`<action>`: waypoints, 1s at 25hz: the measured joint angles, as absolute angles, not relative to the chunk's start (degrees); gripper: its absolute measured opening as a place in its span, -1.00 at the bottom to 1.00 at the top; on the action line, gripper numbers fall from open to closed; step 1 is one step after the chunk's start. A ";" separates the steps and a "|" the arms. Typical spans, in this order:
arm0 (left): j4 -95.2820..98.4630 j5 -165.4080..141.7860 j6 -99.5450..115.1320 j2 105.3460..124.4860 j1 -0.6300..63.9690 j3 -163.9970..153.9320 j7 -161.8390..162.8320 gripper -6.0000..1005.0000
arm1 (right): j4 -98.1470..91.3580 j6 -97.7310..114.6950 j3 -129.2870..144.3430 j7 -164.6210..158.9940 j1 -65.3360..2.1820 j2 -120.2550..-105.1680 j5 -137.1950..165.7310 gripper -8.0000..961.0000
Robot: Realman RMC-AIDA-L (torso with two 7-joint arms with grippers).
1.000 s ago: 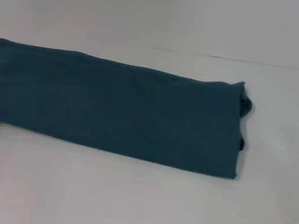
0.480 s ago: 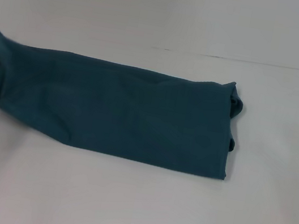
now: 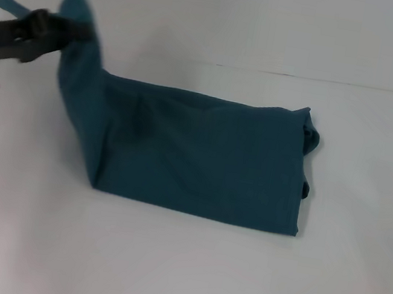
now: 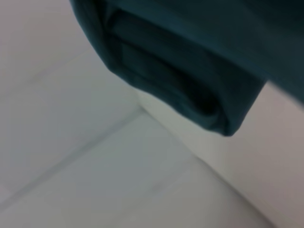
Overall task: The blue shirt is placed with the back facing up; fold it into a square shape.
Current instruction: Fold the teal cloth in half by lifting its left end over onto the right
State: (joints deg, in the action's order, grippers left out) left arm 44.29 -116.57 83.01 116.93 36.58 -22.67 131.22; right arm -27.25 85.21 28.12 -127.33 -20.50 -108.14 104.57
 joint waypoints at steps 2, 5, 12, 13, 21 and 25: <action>44.32 -116.55 84.18 117.65 38.42 -23.16 131.21 -0.89 | -27.25 85.21 28.12 -127.27 -20.50 -108.24 104.56 0.43; 44.51 -116.53 84.83 118.71 40.49 -25.11 131.18 -0.87 | -27.24 85.22 28.12 -127.27 -20.49 -108.29 104.56 0.43; 43.84 -115.93 81.32 124.14 45.51 -32.55 129.54 -0.83 | -27.24 85.26 28.13 -127.36 -20.64 -108.46 104.55 0.43; 42.92 -115.12 80.35 124.28 45.86 -34.61 129.30 -0.82 | -27.25 85.26 28.12 -127.39 -20.81 -108.48 104.58 0.43; 35.66 -103.45 67.18 124.51 47.11 -56.72 126.20 -0.77 | -26.57 85.15 28.60 -127.20 -21.55 -108.71 104.70 0.43; 34.03 -99.46 64.57 124.51 47.46 -63.93 122.97 -0.74 | -26.54 84.78 28.65 -127.18 -21.64 -108.82 104.80 0.43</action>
State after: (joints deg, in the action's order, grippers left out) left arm 34.03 -99.46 64.57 124.51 47.46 -63.93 122.97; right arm -26.54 84.78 28.65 -127.19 -21.64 -108.82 104.80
